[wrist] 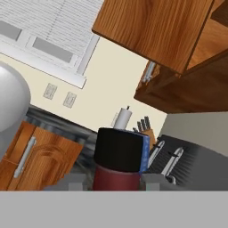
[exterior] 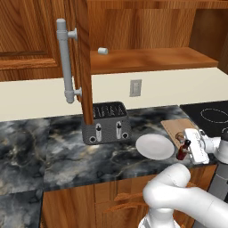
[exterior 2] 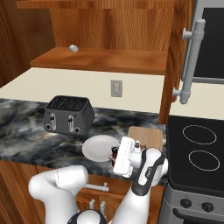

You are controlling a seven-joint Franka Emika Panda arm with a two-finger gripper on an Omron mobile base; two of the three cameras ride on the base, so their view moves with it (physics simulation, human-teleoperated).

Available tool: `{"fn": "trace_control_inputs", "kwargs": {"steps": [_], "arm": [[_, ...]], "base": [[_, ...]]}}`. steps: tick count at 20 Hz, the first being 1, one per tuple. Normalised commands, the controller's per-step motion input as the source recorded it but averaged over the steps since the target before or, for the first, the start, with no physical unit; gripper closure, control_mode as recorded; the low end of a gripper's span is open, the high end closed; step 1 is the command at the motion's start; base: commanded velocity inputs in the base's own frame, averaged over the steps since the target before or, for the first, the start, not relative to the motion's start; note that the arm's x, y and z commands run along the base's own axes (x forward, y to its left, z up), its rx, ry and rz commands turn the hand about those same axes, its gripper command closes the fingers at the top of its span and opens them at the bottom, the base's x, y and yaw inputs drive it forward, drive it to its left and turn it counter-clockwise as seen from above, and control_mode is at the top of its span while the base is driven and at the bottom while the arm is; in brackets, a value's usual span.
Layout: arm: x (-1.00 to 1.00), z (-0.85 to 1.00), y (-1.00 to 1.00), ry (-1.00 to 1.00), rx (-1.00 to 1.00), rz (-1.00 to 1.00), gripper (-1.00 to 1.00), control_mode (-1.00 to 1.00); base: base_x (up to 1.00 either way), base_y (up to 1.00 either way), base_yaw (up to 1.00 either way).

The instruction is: Pick the chicken drumstick from the plate and place it on the cutting board. Then pick the condiment bottle from the cabinet and place it next to the cutting board.

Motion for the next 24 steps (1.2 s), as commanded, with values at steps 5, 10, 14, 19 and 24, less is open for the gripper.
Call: {"fn": "trace_control_inputs", "kwargs": {"steps": [5,10,14,19,24], "arm": [[0.0,-0.09,0.0,0.0,0.0,0.0,-1.0,-1.0],[0.0,-0.08,0.0,0.0,0.0,0.0,-1.0,-1.0],[0.0,-0.07,0.0,0.0,0.0,0.0,-1.0,-1.0],[0.0,-0.05,-0.07,0.0,0.0,0.0,-1.0,-1.0],[0.0,-0.01,-0.1,0.0,0.0,0.0,-1.0,-1.0]], "base": [[0.0,0.0,0.0],[0.0,0.0,0.0],[0.0,0.0,0.0],[0.0,0.0,0.0],[0.0,0.0,0.0]]}}
